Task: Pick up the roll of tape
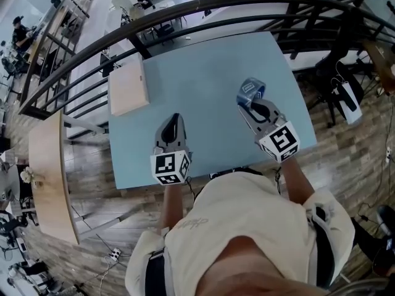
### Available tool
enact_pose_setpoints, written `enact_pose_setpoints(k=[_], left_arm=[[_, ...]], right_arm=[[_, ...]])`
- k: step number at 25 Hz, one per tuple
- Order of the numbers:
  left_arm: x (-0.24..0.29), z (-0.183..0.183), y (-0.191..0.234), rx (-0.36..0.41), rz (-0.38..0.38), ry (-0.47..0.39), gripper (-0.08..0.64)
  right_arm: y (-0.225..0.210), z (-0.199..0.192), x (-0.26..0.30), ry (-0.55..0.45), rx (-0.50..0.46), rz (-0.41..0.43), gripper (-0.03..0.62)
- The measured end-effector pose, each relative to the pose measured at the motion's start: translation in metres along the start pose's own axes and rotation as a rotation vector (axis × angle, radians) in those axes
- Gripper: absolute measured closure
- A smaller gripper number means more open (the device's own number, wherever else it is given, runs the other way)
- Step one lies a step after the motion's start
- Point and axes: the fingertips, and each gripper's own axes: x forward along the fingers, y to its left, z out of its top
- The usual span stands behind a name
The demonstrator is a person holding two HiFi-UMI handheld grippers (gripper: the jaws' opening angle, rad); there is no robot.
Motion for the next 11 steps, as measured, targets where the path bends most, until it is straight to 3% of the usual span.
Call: enact_pose_setpoints(k=[11], left_arm=[[0.007, 0.001, 0.008, 0.020, -0.012, -0.001, 0.531]], right_arm=[[0.000, -0.001, 0.016, -0.005, -0.018, 0.008, 0.540]])
